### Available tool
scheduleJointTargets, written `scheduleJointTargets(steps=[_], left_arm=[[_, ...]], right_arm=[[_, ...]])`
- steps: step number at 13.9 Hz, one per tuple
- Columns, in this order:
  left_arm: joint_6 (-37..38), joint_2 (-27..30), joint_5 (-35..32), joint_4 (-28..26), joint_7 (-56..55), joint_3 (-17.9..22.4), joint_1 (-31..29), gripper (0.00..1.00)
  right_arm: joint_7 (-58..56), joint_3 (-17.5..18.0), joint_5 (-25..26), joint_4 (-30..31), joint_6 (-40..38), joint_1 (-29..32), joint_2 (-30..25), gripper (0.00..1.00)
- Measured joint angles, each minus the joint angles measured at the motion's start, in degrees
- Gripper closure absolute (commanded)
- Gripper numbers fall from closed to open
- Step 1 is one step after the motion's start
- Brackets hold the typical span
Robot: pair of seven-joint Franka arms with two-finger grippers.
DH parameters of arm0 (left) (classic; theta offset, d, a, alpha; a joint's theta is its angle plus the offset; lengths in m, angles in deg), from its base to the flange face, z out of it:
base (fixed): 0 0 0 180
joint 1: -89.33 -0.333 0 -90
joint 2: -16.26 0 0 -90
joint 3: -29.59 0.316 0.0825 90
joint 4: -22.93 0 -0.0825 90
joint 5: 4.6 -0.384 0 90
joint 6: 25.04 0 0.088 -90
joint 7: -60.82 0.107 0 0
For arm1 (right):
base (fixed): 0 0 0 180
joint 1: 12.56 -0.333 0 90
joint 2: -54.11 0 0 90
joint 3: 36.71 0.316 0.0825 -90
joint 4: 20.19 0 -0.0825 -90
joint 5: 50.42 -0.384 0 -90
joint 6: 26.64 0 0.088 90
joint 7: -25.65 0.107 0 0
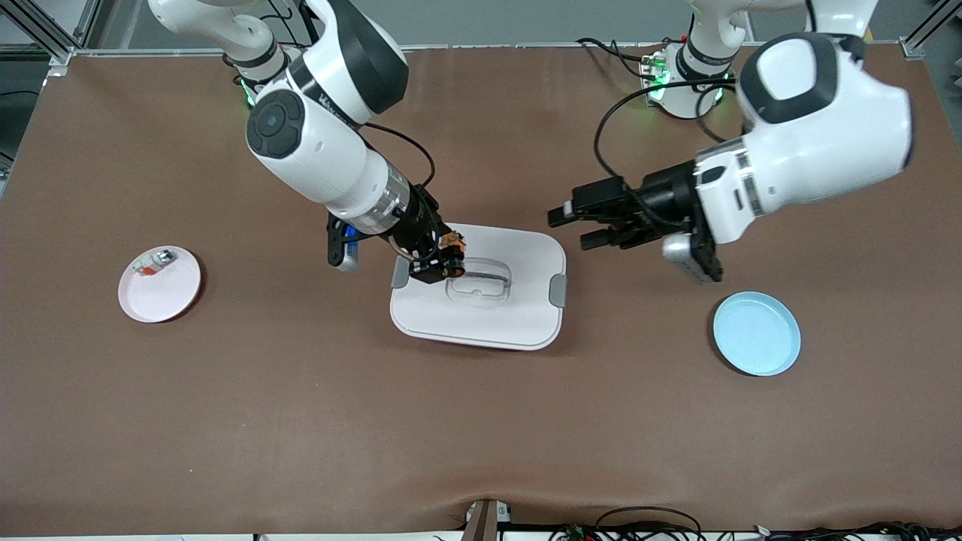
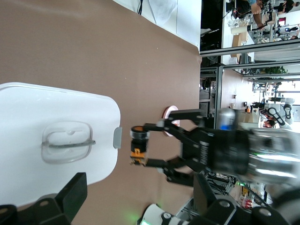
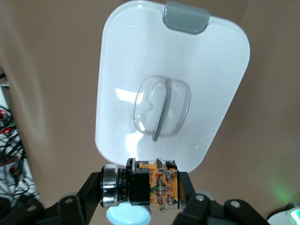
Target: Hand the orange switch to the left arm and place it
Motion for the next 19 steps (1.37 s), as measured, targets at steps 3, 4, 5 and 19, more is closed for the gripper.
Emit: scheduleJointTargets(steps=[3, 4, 5, 19], left_arm=[[-5.14, -2.95, 0.11, -0.56, 3.03, -0.8, 1.95, 0.0], [-6.46, -3.68, 0.14, -0.56, 3.94, -0.82, 2.52, 0.0], [-7.51, -4.15, 0.14, -0.54, 4.42, -0.83, 3.03, 0.0], [-12.12, -6.1, 0.15, -0.56, 8.8, -0.67, 6.17, 0.0]], right_arm=[[2.81, 0.07, -3.73, -3.77, 0.13, -0.61, 0.9, 1.0], [3.37, 0.06, -4.64, -4.83, 0.13, -0.64, 1.08, 1.0], [3.99, 0.07, -4.96, -5.84, 0.13, -0.65, 1.28, 1.0], [9.38, -0.14, -5.42, -14.34, 1.09, -2.71, 7.23, 1.0]])
